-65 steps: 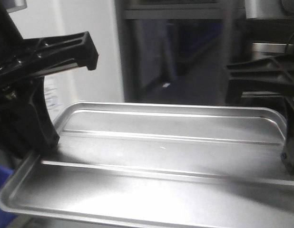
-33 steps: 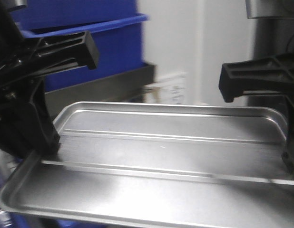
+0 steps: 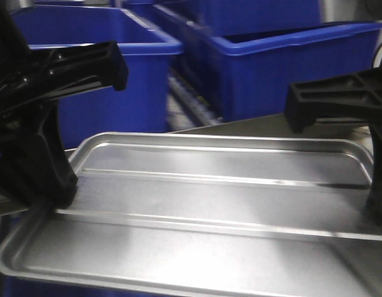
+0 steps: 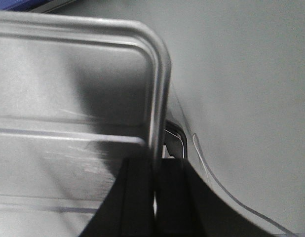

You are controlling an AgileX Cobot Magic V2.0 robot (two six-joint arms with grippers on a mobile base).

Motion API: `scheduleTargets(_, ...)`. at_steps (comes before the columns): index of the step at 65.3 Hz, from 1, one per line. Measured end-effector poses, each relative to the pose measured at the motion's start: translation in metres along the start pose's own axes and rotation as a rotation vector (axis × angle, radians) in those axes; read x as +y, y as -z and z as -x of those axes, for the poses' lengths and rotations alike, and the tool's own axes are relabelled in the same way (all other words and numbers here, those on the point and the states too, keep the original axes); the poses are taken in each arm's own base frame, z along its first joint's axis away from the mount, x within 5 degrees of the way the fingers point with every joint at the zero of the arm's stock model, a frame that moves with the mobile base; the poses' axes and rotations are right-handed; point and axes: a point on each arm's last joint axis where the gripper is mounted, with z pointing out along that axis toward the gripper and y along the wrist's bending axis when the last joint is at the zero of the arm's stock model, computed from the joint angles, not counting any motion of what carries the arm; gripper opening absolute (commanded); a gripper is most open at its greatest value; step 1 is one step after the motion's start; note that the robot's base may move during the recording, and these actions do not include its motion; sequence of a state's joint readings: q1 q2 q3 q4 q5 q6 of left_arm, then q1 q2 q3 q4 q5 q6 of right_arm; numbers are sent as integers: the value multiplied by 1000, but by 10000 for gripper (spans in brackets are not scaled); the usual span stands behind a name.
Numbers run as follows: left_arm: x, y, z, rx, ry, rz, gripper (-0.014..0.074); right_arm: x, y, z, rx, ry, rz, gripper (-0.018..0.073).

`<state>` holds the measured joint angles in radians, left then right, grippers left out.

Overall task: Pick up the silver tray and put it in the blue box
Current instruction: 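Carry the tray with both grippers while driving to the blue bin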

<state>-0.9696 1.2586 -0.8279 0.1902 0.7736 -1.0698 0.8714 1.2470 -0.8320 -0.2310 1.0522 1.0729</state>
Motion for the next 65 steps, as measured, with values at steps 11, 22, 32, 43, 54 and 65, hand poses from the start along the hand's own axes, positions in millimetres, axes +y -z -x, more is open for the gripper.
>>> scheduleTargets(11, 0, 0, 0, 0, 0, 0, -104, 0, 0, 0, 1, 0, -1, 60)
scheduleTargets(22, 0, 0, 0, 0, 0, 0, -104, 0, 0, 0, 0, 0, 0, 60)
scheduleTargets(32, 0, 0, 0, 0, 0, 0, -104, 0, 0, 0, 0, 0, 0, 60)
scheduleTargets(43, 0, 0, 0, 0, 0, 0, -104, 0, 0, 0, 0, 0, 0, 60)
scheduleTargets(54, 0, 0, 0, 0, 0, 0, -104, 0, 0, 0, 0, 0, 0, 60)
scheduleTargets(65, 0, 0, 0, 0, 0, 0, -104, 0, 0, 0, 1, 0, -2, 60)
